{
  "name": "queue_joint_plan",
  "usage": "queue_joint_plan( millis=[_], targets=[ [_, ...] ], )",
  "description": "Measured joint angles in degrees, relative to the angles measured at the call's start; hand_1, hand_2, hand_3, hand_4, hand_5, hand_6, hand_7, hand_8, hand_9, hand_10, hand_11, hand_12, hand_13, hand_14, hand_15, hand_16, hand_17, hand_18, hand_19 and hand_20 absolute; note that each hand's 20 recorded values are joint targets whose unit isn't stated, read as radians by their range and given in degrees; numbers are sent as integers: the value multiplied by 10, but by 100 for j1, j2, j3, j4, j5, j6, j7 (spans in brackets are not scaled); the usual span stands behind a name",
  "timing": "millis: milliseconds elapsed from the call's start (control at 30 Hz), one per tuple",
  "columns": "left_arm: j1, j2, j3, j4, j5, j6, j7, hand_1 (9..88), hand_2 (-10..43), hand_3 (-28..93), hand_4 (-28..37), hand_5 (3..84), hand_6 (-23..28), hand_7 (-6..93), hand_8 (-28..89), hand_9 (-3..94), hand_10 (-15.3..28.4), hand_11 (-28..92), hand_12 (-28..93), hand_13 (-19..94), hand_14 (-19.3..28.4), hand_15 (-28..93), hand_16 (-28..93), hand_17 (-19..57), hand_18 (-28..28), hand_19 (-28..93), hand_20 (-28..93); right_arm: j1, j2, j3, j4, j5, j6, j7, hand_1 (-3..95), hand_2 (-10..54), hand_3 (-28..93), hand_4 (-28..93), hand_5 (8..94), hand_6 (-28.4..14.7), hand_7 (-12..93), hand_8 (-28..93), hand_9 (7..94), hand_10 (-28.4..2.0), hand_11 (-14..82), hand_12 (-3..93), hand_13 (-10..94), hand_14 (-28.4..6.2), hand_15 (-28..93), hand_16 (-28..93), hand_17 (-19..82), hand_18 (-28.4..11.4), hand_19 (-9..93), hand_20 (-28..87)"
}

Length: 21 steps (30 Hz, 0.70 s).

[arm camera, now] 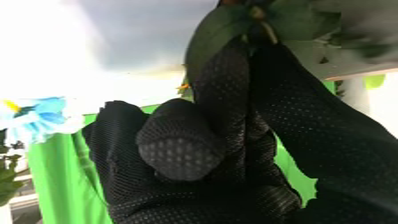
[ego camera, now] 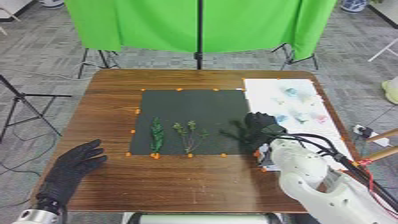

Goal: Arrange flowers

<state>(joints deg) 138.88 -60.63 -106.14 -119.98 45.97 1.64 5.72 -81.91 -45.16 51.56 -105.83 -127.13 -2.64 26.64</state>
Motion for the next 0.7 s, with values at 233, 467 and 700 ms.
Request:
queue_joint_plan(
  millis=[233, 467, 700],
  targets=[
    [2, -7, -4, 0, 0, -6, -3, 272, 49, 730, -279, 408, 61, 240, -118, 374, 151, 298, 146, 301, 180, 486, -65, -68, 241, 599, -31, -69, 36, 78, -177, 69, 532, 41, 465, -95, 931, -181, 600, -147, 838, -130, 885, -79, 496, 357, 881, -22, 774, 274, 548, -208, 932, 658],
    [2, -7, -7, 0, 0, -7, -11, 273, 48, 730, -279, 409, 61, 240, -119, 374, 151, 298, 145, 301, 179, 485, -65, -68, 241, 599, -31, 40, -79, 341, -659, 1054, 422, 768, 461, -95, 932, -178, 595, -134, 801, -12, 910, -66, 489, 347, 921, 1, 749, 274, 596, -200, 932, 661],
    [14, -7, -7, -4, 3, -7, -25, 273, 48, 730, -279, 408, 61, 240, -119, 374, 151, 297, 146, 300, 179, 486, -64, -68, 241, 599, -31, 429, -595, 448, -725, 2237, -380, 1907, 462, -95, 929, -176, 596, -135, 786, 10, 930, -67, 490, 321, 937, 6, 743, 269, 630, -196, 932, 657]
  ],
)
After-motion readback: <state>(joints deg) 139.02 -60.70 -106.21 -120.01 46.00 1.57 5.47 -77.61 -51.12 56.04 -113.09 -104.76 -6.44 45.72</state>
